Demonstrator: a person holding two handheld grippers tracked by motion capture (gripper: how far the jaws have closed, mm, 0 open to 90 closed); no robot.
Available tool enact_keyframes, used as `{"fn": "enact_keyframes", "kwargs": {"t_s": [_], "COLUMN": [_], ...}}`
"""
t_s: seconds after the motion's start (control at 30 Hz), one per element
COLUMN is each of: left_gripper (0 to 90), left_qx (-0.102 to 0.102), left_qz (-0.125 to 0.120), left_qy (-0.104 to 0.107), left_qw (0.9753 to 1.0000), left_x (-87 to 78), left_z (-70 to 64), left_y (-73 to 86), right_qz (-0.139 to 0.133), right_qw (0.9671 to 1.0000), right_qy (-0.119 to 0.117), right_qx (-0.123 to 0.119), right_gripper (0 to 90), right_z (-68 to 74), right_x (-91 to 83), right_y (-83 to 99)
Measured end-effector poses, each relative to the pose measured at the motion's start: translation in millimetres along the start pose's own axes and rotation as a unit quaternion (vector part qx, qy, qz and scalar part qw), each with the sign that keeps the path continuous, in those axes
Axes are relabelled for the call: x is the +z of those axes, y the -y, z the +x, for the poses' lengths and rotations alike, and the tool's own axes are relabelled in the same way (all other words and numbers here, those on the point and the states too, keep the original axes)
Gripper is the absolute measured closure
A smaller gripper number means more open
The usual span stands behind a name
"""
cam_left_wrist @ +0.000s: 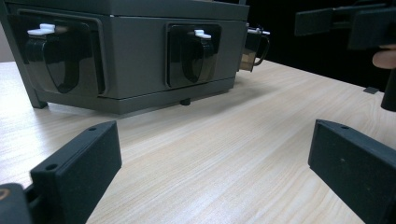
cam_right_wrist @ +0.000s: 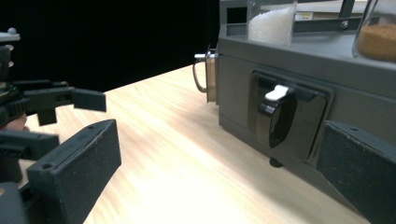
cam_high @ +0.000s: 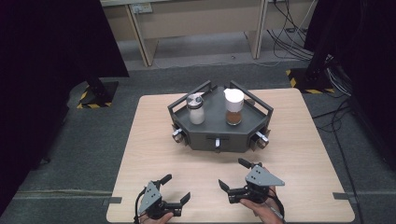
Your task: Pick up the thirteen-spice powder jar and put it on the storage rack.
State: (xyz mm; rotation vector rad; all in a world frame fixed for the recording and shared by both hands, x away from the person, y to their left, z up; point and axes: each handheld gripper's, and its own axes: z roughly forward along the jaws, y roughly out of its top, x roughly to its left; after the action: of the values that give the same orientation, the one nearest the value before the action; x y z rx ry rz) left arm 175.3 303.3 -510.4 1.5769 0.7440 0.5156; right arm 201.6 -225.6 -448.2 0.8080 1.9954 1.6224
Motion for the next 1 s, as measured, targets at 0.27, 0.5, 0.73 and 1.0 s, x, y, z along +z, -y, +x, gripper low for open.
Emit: {"fn": "enact_keyframes", "kwargs": {"t_s": [0.27, 0.5, 0.73, 1.0], "left_gripper": [1.9, 1.9, 1.9, 1.9], "left_qx": [-0.001, 0.000, 0.000, 0.000], "left_qz": [-0.001, -0.001, -0.001, -0.001], "left_qy": [0.000, 0.000, 0.000, 0.001], "left_qw": [1.0000, 1.0000, 1.0000, 1.0000], "left_x": [-0.3, -0.3, -0.3, -0.5], "left_z": [0.1, 0.0, 0.0, -0.1], "left_y": [0.1, 0.0, 0.0, -0.2], "right_qz": [0.009, 0.013, 0.014, 0.017], "right_qw": [0.9999, 0.9997, 0.9997, 0.9998], "right_qy": [-0.010, -0.016, -0.017, -0.013], "right_qx": [-0.009, -0.011, -0.009, -0.001], "right_gripper": [0.4, 0.4, 0.4, 0.4], "right_z": [6.6, 9.9, 10.4, 9.8], "right_x": [0.1, 0.3, -0.8, -3.4], "right_y": [9.3, 16.9, 24.7, 31.6]}}
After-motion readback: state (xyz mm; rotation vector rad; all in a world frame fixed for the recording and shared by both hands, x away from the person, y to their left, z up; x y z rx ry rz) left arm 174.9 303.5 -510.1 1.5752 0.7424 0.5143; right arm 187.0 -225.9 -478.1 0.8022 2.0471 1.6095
